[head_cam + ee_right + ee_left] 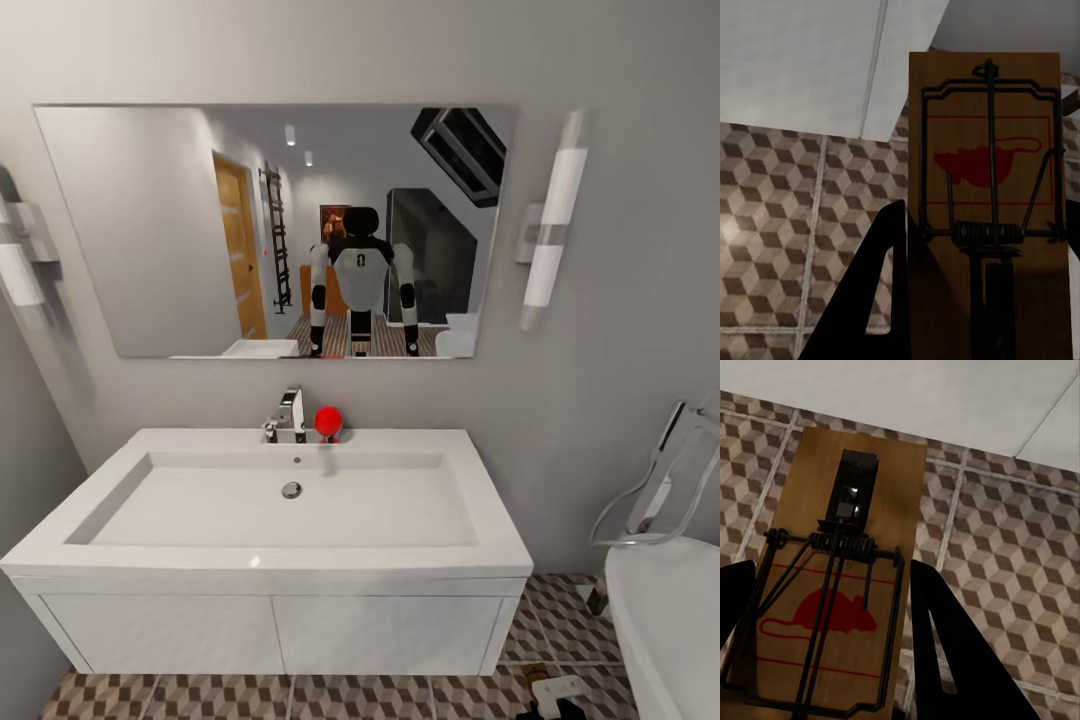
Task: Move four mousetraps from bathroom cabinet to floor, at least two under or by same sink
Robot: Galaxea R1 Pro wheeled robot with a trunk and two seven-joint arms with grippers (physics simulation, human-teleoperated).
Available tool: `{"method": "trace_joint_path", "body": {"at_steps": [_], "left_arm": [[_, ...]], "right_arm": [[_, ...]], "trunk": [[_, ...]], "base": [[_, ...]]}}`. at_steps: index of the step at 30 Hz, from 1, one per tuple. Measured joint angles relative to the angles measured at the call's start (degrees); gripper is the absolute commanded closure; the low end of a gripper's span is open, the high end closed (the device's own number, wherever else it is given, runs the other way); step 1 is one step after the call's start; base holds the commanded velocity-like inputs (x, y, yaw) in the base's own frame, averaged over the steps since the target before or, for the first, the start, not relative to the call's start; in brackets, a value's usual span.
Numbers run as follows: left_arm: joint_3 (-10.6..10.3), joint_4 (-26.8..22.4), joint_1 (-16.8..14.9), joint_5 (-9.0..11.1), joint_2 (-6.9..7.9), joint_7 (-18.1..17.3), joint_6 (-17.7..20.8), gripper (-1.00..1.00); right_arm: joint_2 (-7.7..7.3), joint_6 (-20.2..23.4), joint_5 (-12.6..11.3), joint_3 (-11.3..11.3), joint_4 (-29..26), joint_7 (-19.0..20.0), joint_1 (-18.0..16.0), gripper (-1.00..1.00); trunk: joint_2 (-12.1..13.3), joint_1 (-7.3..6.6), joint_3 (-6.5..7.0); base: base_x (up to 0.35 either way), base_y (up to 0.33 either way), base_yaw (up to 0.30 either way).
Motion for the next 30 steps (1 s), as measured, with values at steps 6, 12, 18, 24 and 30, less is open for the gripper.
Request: {"method": "trace_joint_path", "body": {"at_steps": [6, 12, 18, 24, 30], "left_arm": [[0.2, 0.0, 0.0, 0.1, 0.06, 0.0, 0.0, 1.00], [0.2, 0.0, 0.0, 0.1, -0.27, 0.1, 0.0, 1.00], [0.3, 0.0, 0.0, 0.2, -0.12, 0.1, 0.0, 1.00], [0.3, 0.0, 0.0, 0.2, 0.13, -0.1, 0.0, 1.00], [0.4, 0.0, 0.0, 0.3, 0.12, 0.0, 0.0, 1.00]], "right_arm": [[0.02, 0.0, 0.0, 0.0, 0.0, 0.0, 0.0, 1.00], [0.04, 0.0, -0.1, 0.0, 0.0, 0.0, 0.0, 1.00], [0.04, 0.0, -0.1, 0.0, 0.0, 0.0, 0.0, 1.00], [-0.02, -0.1, -0.1, 0.0, -0.1, 0.0, 0.0, 1.00], [-0.03, -0.2, -0.1, 0.0, 0.0, 0.0, 0.0, 1.00]], "trunk": [[-2.4, 1.32, -1.08], [-4.8, 2.64, -2.16], [-7.2, 3.96, -3.24], [-9.6, 5.28, -4.32], [-12.1, 6.60, -5.40]], "base": [[0.000, 0.000, 0.000], [0.000, 0.000, 0.000], [0.000, 0.000, 0.000], [0.000, 0.000, 0.000], [0.000, 0.000, 0.000]]}}
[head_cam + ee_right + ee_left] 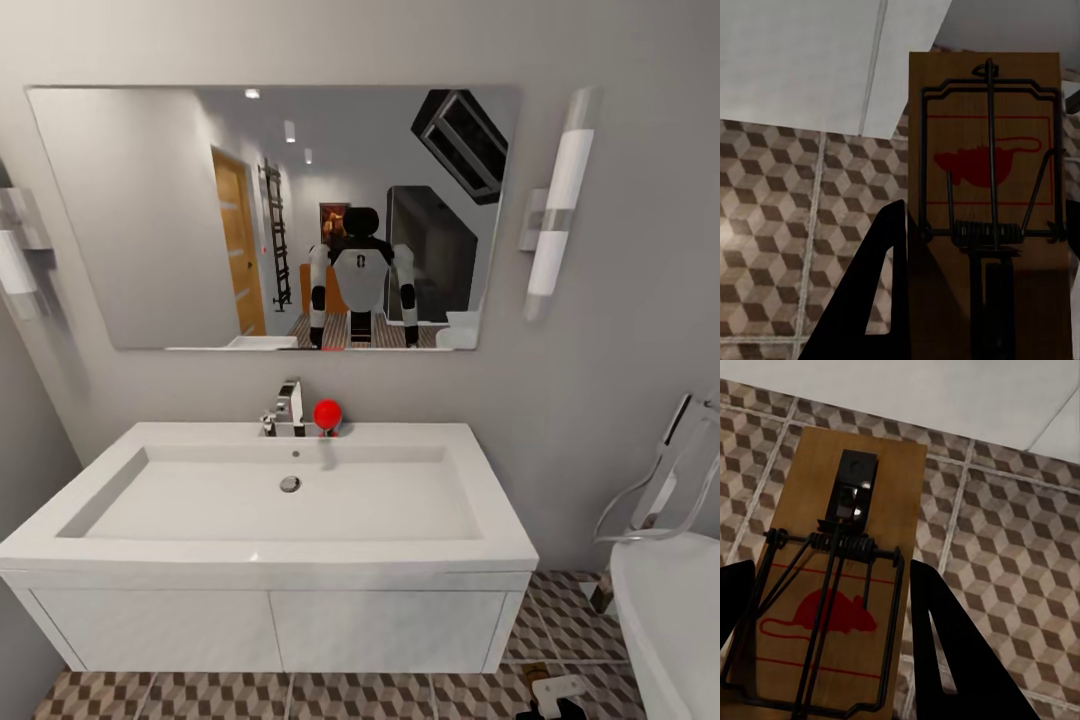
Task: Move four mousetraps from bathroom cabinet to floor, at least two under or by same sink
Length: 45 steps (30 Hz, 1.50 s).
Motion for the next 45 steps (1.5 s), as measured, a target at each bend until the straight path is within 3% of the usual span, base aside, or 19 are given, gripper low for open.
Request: {"method": "trace_joint_path", "body": {"at_steps": [31, 45], "left_arm": [[-0.1, 0.0, 0.0, -0.1, -0.37, 0.1, 0.0, 1.00], [0.1, 0.0, 0.0, -0.1, 0.36, 0.0, 0.0, 1.00]], "right_arm": [[0.07, 0.3, -0.5, 0.0, 0.1, 0.5, 0.0, 1.00], [0.07, 0.3, -0.5, 0.0, 0.1, 0.5, 0.0, 1.00]], "trunk": [[-12.4, 6.81, -5.57], [-18.1, 9.89, -8.09]], "base": [[0.000, 0.000, 0.000], [0.000, 0.000, 0.000]]}}
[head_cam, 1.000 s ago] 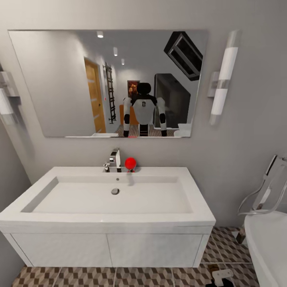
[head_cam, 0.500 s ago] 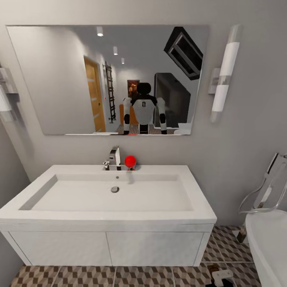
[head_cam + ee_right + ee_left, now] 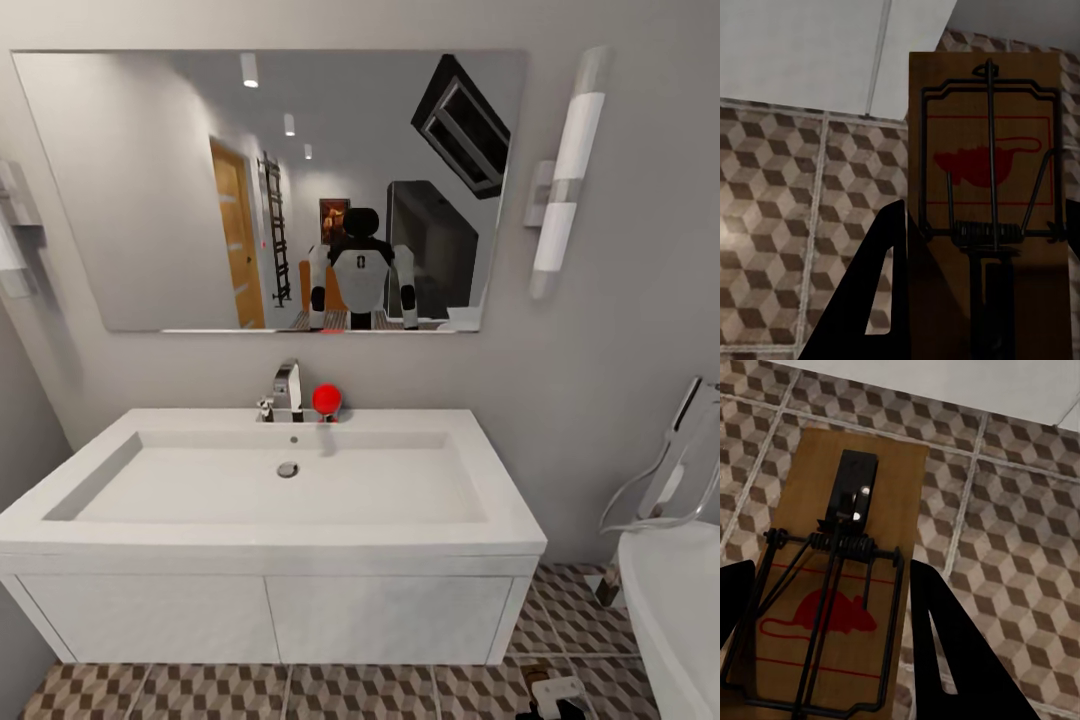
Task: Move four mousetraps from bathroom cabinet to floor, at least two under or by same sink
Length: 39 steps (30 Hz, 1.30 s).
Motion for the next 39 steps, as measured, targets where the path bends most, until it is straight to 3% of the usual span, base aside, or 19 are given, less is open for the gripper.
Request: {"method": "trace_joint_path", "body": {"at_steps": [9, 20, 22, 24, 27, 33, 39], "left_arm": [[-0.3, -0.2, 0.0, 0.1, -0.02, 0.5, 0.1, 1.00], [-0.4, -4.9, -0.6, -0.1, 0.26, 5.5, 0.3, 1.00], [-0.5, -6.8, -0.6, -0.3, 0.65, 5.7, 1.9, 1.00], [-0.4, -9.5, -0.7, -0.4, 1.13, 6.4, 5.9, 1.00], [-0.3, -10.6, -0.7, -0.4, 1.69, 6.8, 7.8, 1.00], [-0.3, -11.0, -0.7, -0.4, 3.50, 7.2, 8.4, 1.00], [-0.3, -11.0, -0.7, -0.4, 3.44, 7.5, 8.0, 1.00]], "right_arm": [[0.00, 0.0, 0.1, 0.0, 0.0, 0.1, 0.0, 1.00], [0.00, 0.1, 0.1, 0.0, 0.0, 0.1, 0.0, 1.00], [0.00, 0.1, 0.1, 0.0, 0.0, 0.1, 0.0, 1.00], [0.00, 0.1, 0.1, 0.0, 0.0, 0.1, 0.0, 1.00], [0.00, 0.1, 0.1, 0.0, 0.0, 0.1, 0.0, 1.00], [0.00, 0.1, 0.1, 0.0, 0.0, 0.1, 0.0, 1.00], [0.00, 0.1, 0.1, 0.0, 0.0, 0.1, 0.0, 1.00]], "trunk": [[-3.6, 1.98, -1.62], [-8.0, 4.40, -3.59], [-8.8, 4.83, -3.95], [-9.6, 5.27, -4.31], [-10.8, 5.93, -4.85], [-13.2, 7.25, -5.93], [-15.7, 8.57, -7.01]], "base": [[0.000, 0.000, 0.000], [0.000, 0.000, 0.000], [0.000, 0.000, 0.000], [0.000, 0.000, 0.000], [0.000, 0.000, 0.000], [0.000, 0.000, 0.000], [0.000, 0.000, 0.000]]}}
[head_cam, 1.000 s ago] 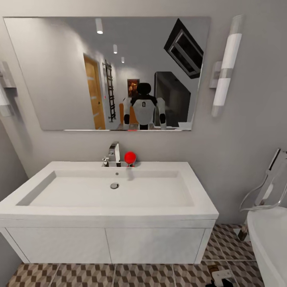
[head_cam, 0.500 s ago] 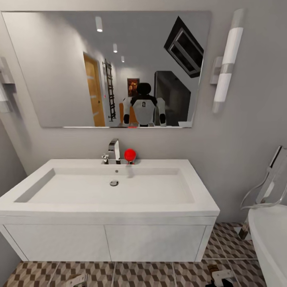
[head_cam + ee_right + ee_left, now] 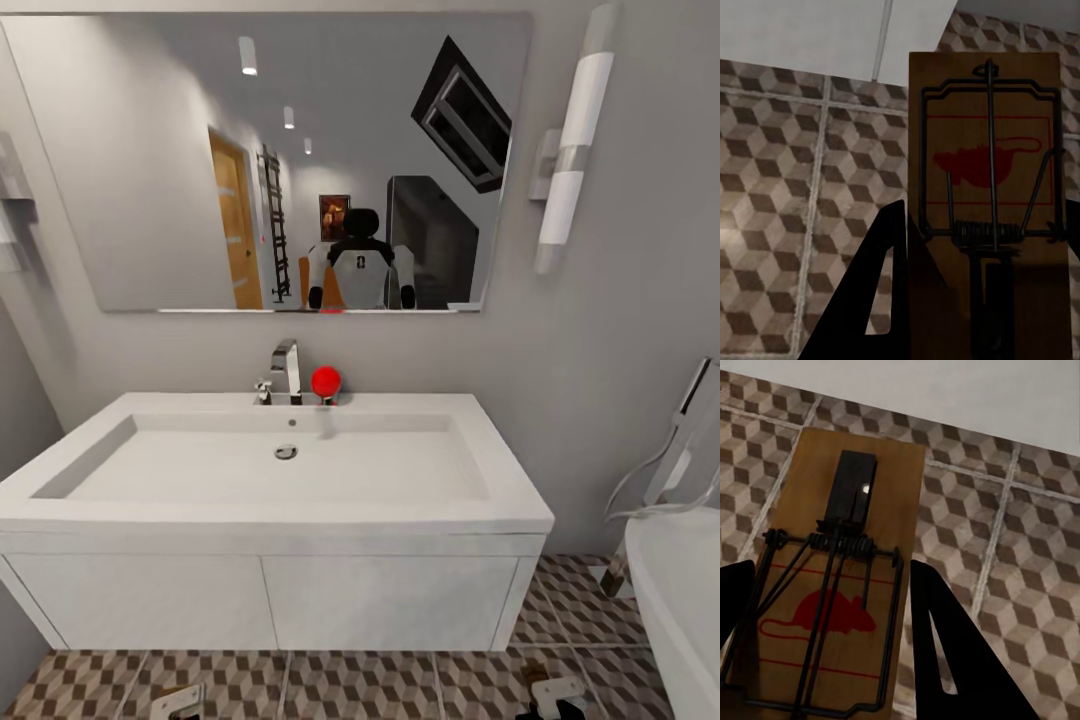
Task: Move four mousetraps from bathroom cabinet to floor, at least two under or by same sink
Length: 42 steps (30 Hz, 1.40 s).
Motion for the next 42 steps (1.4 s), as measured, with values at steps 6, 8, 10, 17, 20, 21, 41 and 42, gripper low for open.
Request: {"method": "trace_joint_path", "body": {"at_steps": [6, 8, 10, 17, 20, 21, 41, 42], "left_arm": [[0.0, 0.0, 0.0, 0.1, -0.19, 1.2, -0.1, 1.00], [0.0, 0.0, 0.0, 0.1, -0.19, 1.3, -0.1, 1.00], [-0.1, 0.0, 0.0, 0.1, -0.24, 1.3, -0.1, 1.00], [-0.1, 0.0, 0.0, 0.1, -0.24, 1.3, -0.2, 1.00], [-0.1, 0.0, 0.0, 0.1, -0.23, 1.3, -0.2, 1.00], [-0.1, 0.0, 0.0, 0.1, -0.20, 1.3, -0.2, 1.00], [0.0, 0.0, 0.0, 0.1, -0.34, 1.4, -0.3, 1.00], [0.0, 0.0, 0.0, 0.1, -0.35, 1.4, -0.3, 1.00]], "right_arm": [[0.00, 3.0, 0.1, 0.0, 0.0, 0.8, 0.0, 1.00], [0.02, 3.9, 0.2, 0.3, 0.0, 4.4, 0.0, 1.00], [0.02, 4.2, 0.2, 0.3, 0.0, 9.5, 0.0, 1.00], [3.78, 7.6, 0.3, 0.4, -0.1, 7.8, 0.0, 1.00], [4.93, 7.6, 0.4, 0.3, -0.1, 3.9, 0.0, 1.00], [4.85, 7.5, 0.4, 0.3, -0.1, 3.4, 0.0, 1.00], [4.14, 3.7, 0.9, 0.3, -0.2, 2.9, 0.0, 1.00], [4.14, 3.6, 0.9, 0.4, -0.3, 2.9, 0.0, 1.00]], "trunk": [[-2.4, 1.32, -1.08], [-3.2, 1.76, -1.44], [-4.0, 2.20, -1.80], [-6.8, 3.74, -3.05], [-8.0, 4.39, -3.59], [-8.4, 4.61, -3.77], [-16.4, 9.01, -7.36], [-16.8, 9.23, -7.54]], "base": [[0.000, 0.000, 0.000], [0.000, 0.000, 0.000], [0.000, 0.000, 0.000], [0.000, 0.000, 0.000], [0.000, 0.000, 0.000], [0.000, 0.000, 0.000], [0.000, 0.000, 0.000], [0.000, 0.000, 0.000]]}}
